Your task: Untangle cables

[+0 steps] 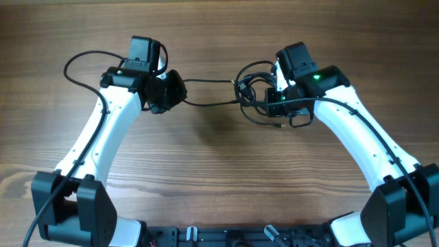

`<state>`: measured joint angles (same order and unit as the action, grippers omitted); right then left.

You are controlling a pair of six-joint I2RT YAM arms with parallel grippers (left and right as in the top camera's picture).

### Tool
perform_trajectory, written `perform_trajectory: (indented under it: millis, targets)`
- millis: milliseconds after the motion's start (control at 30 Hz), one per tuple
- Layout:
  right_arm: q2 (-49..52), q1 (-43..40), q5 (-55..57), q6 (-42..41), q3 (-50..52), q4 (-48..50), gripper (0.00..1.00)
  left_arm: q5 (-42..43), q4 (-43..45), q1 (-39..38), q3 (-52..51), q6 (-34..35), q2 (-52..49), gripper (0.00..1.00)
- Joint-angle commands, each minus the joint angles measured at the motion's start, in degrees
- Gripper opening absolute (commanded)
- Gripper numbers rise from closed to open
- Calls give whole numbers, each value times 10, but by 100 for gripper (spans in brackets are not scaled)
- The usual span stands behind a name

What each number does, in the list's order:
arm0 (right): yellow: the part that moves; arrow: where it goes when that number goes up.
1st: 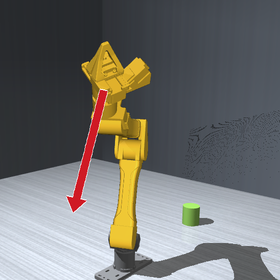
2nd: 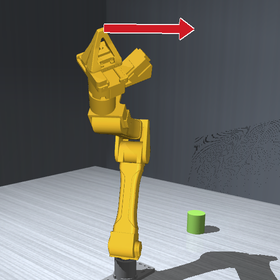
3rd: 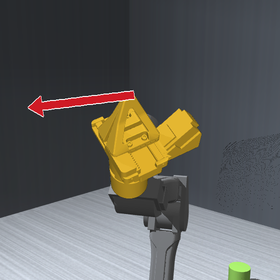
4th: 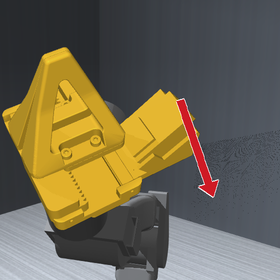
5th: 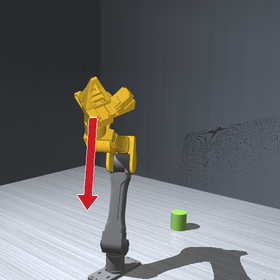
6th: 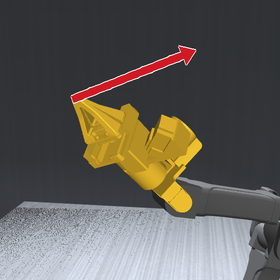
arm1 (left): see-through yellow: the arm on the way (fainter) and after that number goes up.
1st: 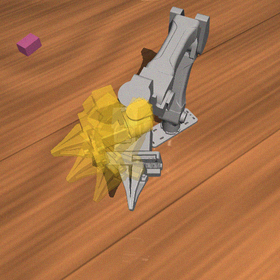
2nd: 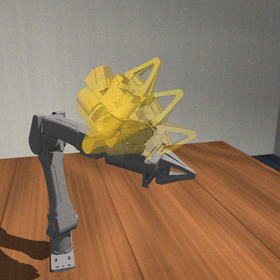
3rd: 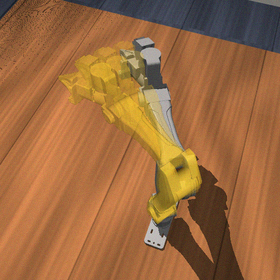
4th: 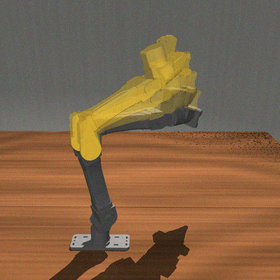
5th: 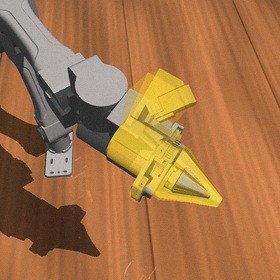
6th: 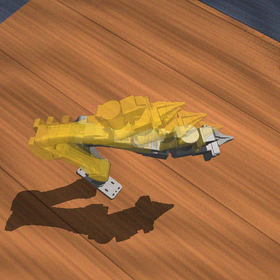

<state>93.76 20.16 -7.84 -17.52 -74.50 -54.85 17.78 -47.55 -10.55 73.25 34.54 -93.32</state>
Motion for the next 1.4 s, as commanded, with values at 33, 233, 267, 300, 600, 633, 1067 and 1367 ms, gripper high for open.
perform_trajectory:
  millis: [33, 233, 267, 300, 600, 633, 1067, 1367]
  targets:
    - [-3, -14, -3, 17, -1, 3, 4, -40, -2, 3, 3, -43, 7, 4]
    - [-3, -14, -73, 26, -1, 21, 4, -40, -2, 3, 3, -74, 7, 4]
    - [-3, -14, -87, 26, -1, 26, 4, -40, -1, 3, 3, -74, 7, 4]
    - [-3, -14, -101, 31, -1, 31, 4, -40, 1, 3, 3, -74, 7, 4]
    - [-3, -14, -178, 39, -1, 61, 4, -40, 12, 3, 3, -119, 7, 4]
    - [-3, -14, -178, 39, -1, 61, 4, -39, 12, 3, 3, -119, 7, 4]
    - [-3, -14, -180, 38, -1, 62, 4, -39, 10, 3, 3, -119, 7, 4]
    - [-3, -14, -180, 38, -1, 62, 4, -39, 7, 3, 2, -119, 7, 5]
